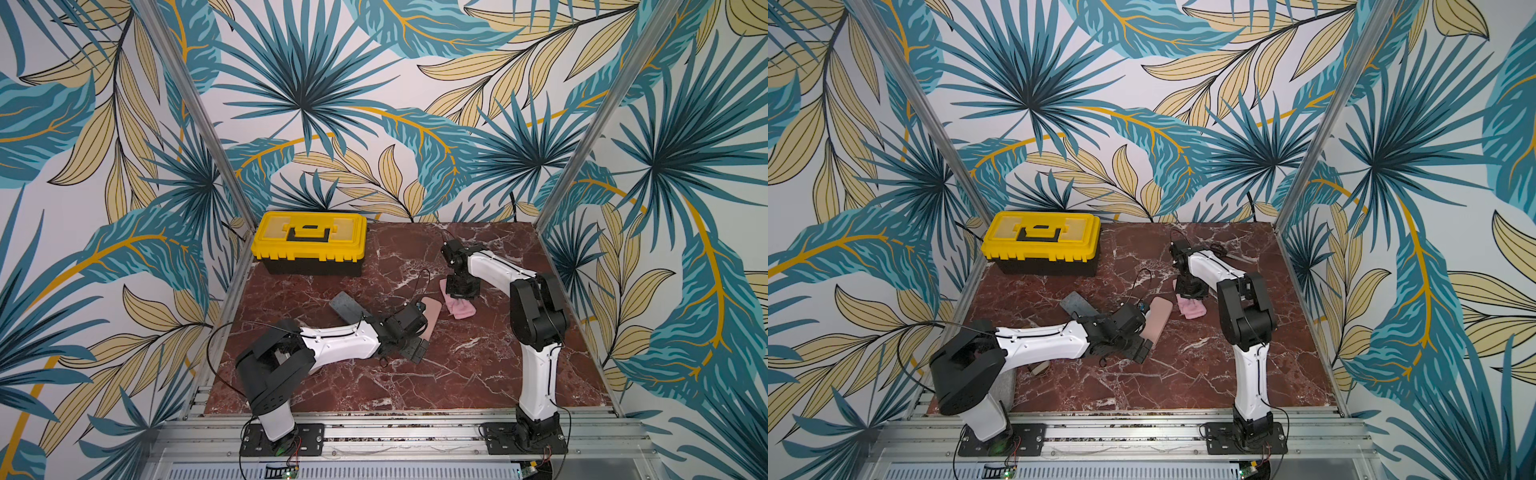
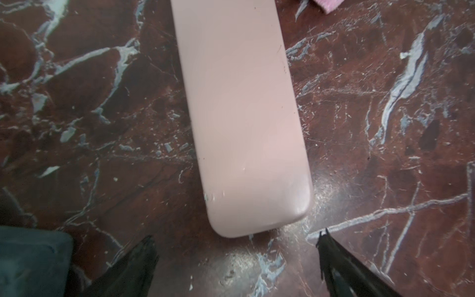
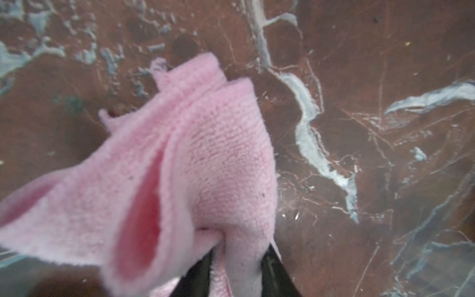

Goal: Wipe the eyeglass case
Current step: Adjust the eyeglass case at the center of the board.

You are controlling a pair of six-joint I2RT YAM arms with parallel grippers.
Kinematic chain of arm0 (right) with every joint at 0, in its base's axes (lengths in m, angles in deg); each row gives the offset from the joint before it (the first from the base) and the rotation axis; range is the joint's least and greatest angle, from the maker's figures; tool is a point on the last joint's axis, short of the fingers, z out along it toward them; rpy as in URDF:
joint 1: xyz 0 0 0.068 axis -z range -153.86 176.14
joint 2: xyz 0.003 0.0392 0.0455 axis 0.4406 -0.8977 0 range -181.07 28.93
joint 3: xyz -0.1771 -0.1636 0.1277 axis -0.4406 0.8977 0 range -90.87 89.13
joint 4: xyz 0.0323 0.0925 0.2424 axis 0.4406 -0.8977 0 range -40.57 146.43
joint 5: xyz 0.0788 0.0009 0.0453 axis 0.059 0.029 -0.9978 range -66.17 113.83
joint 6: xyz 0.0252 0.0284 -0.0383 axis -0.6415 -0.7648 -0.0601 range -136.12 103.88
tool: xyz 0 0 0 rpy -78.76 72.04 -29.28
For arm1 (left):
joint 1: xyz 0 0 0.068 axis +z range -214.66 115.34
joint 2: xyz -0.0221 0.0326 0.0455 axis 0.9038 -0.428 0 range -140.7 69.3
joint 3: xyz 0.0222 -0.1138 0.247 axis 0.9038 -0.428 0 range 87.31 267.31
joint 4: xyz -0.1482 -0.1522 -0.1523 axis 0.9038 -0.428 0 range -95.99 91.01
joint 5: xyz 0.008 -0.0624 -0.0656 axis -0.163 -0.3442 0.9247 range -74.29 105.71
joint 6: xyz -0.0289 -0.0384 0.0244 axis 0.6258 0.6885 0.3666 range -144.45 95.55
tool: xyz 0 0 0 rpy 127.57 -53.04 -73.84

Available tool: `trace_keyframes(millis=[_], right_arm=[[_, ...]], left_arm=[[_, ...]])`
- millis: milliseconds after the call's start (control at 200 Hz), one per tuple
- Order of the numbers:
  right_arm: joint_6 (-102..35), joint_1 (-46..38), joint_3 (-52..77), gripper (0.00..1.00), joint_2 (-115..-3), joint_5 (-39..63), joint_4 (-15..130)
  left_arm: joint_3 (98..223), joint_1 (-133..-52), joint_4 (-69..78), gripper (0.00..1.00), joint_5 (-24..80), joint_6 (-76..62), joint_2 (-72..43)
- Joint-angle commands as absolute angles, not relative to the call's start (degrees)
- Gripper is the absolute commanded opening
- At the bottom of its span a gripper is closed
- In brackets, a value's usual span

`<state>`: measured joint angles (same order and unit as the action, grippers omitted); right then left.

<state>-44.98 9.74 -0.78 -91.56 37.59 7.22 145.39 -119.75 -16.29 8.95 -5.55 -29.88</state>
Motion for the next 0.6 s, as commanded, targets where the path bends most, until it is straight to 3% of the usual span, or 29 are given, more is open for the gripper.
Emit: trace_keyframes(millis=[0,110,315,521,596], right_arm=[[-45.02,10.92,3.38,0.16,-90.34,34.92,9.1],[-46.33,11.24,6.45,0.09,-86.74,34.3,9.96],[-52.91,11.83,17.86,0.09,-75.56,34.11,9.49],[-67.34,11.64,34.78,0.13,-65.77,18.84,18.56],[-69.14,11.39,37.75,0.21,-63.98,13.18,22.31]], left_arm=[[147.71,-119.94,-11.84,1.0,7.91,-9.13,-30.95],[149.3,-119.98,-11.35,1.0,6.19,-10.65,-33.54],[147.51,-119.87,-6.66,1.0,2.02,-14.78,-34.2],[140.63,-118.47,0.68,0.96,4.82,-24.39,-32.73],[138.75,-117.14,1.18,0.96,7.67,-27.3,-31.77]])
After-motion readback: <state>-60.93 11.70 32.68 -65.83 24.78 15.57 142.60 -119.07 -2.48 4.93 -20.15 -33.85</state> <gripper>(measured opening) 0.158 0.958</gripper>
